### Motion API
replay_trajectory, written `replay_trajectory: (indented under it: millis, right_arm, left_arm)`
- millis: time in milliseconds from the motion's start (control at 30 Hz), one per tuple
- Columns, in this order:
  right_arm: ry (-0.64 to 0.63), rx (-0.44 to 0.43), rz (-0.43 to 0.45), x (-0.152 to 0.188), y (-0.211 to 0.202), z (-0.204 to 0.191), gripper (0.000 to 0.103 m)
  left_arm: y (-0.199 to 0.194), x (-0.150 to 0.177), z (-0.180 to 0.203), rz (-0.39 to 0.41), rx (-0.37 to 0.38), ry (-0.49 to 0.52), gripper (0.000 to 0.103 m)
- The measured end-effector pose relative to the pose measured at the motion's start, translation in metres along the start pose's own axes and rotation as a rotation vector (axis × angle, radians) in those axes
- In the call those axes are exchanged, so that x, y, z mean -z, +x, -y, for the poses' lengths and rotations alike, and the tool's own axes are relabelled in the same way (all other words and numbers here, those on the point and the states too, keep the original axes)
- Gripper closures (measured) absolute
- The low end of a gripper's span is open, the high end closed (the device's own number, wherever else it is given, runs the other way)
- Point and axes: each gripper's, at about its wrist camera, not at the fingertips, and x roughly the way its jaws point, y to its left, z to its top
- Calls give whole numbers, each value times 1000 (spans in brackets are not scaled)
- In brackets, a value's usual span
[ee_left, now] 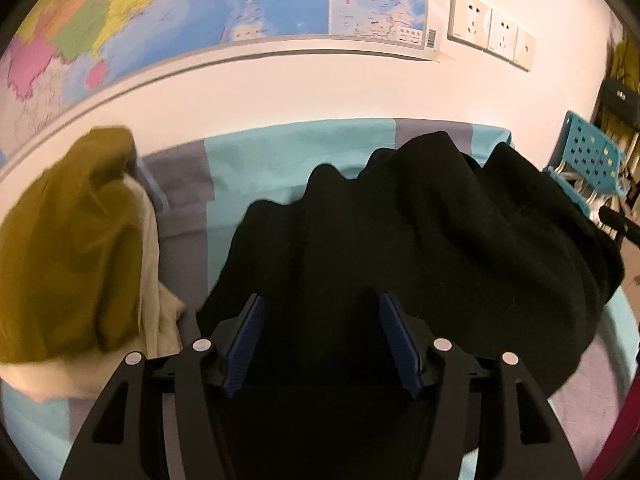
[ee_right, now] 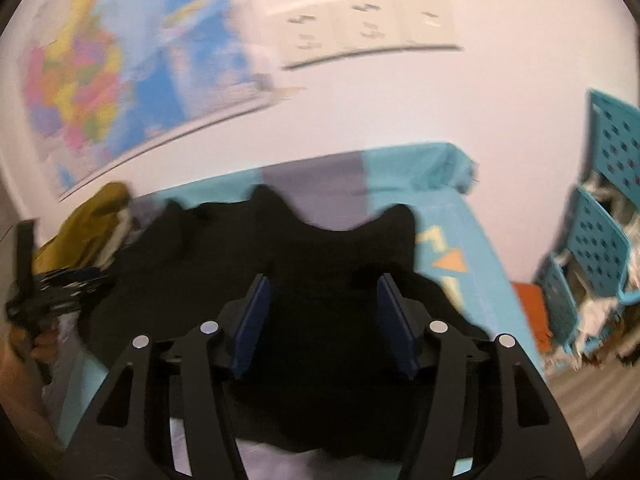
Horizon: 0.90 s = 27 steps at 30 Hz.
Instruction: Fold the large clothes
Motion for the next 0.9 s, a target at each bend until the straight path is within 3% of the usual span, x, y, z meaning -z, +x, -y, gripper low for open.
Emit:
replay_trajectory:
  millis: [167, 333, 500, 600, 700, 800, 900]
  right_arm:
    - [-148, -35, -70, 13, 20, -44, 48]
    - [-94, -20, -151, 24, 59, -34, 49]
    - [-64, -8, -118, 17, 45, -38, 48]
    - [-86, -2, -44, 10, 18, -50, 46]
    - [-137, -63, 8, 7, -2, -74, 45]
    - [-221, -141, -19, 10, 5, -107, 46]
    - [-283, -160, -91, 21, 32, -129, 47]
  left_arm:
    - [2, 14, -9, -18, -14, -16, 41]
    - [14, 17, -18, -50, -25, -47, 37]
    - [2, 19, -24, -27, -33, -62, 37]
    - [-12, 22, -32, 4, -27, -74, 37]
    - [-23, 28, -38, 22, -13, -80, 37]
    - [-21, 36, -39, 4, -5, -79, 37]
    - [-11, 41, -40, -32, -10, -87, 38]
